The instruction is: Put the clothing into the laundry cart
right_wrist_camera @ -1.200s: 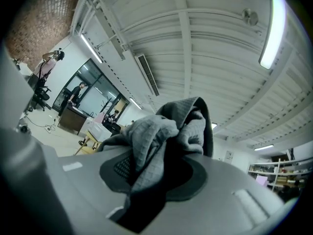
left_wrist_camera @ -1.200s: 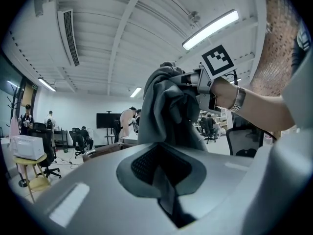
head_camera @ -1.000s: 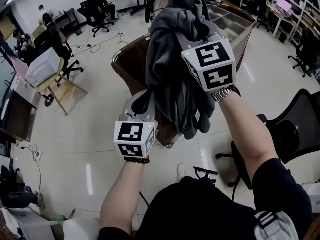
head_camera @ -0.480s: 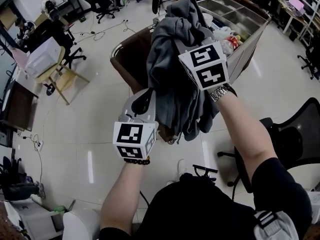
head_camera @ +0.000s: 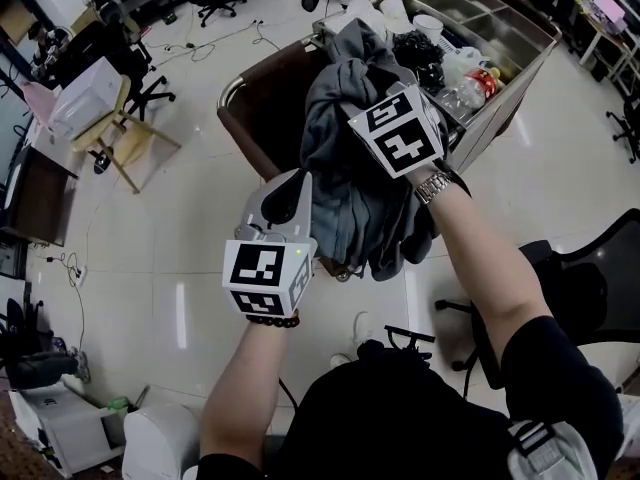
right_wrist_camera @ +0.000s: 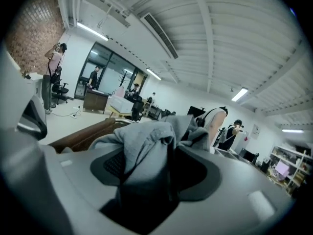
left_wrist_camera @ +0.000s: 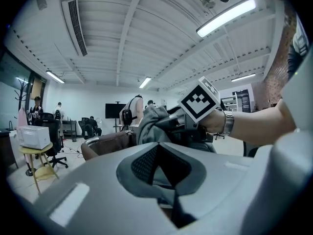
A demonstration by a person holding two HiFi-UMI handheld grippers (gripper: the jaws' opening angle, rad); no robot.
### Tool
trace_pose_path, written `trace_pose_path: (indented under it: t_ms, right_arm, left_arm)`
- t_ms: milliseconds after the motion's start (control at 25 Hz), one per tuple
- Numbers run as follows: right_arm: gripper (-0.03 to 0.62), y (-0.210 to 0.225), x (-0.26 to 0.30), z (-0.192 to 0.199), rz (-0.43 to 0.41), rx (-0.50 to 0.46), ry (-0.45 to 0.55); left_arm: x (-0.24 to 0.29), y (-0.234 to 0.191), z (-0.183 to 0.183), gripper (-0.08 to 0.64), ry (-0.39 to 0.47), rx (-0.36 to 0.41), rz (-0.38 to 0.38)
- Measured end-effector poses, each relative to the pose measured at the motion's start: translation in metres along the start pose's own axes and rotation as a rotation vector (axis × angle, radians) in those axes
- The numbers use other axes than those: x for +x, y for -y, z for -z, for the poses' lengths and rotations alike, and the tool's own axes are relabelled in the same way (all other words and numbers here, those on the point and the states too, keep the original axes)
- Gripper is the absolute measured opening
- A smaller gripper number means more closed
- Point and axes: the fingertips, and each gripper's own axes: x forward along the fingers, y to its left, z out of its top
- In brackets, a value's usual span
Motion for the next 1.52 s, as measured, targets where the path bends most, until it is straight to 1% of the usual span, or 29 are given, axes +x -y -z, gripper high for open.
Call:
trace_pose_path:
  t_ms: [40, 80, 240, 440, 600, 720, 920, 1080, 1320, 1520]
  right_arm:
    - [0.319, -0.003, 0.005, 0.007, -0.015, -0.011, -0.019]
    - [0.337, -0.004, 0.008, 0.011, -0.024, -0.021, -0.024]
    - [0.321, -0.001, 0.006, 0.01, -0.021, -0.015, 0.01]
    - [0.311, 0.01, -0.009, 0.001, -0.009, -0.003, 0.023]
    - [0.3, 0.001, -0.024, 0.006, 0.005, 0.003, 0.04]
    - [0.277, -0.01, -0.042, 0.009, 0.015, 0.009, 0.059]
    - [0.218, -0.027, -0.081, 0.002, 0.038, 0.009, 0.093]
    - [0.194, -0.04, -0.112, 0.001, 0.06, 0.003, 0.12]
    - [0.154, -0.072, -0.158, 0.0, 0.079, -0.003, 0.162]
    - [0.143, -0.1, -0.193, 0.001, 0.081, 0.021, 0.202]
  left_arm:
    - [0.002, -0.002, 0.003, 0.003, -0.001, -0.002, -0.002]
    - [0.003, -0.003, 0.005, 0.002, -0.002, -0.003, -0.004]
    - [0.007, -0.003, 0.008, 0.003, -0.006, -0.007, -0.004]
    - [0.01, 0.002, -0.004, 0.003, -0.007, -0.009, 0.002]
    - [0.002, 0.011, 0.002, 0.003, -0.003, -0.002, 0.017]
    - [-0.009, 0.019, 0.005, 0.003, 0.001, 0.0, 0.026]
    - [-0.028, 0.034, -0.007, 0.003, 0.009, 0.007, 0.039]
    - [-0.044, 0.048, -0.016, 0.003, 0.014, 0.015, 0.048]
    - [-0.073, 0.067, -0.024, 0.003, 0.022, 0.021, 0.065]
    - [-0.095, 0.083, -0.033, 0.003, 0.031, 0.027, 0.085]
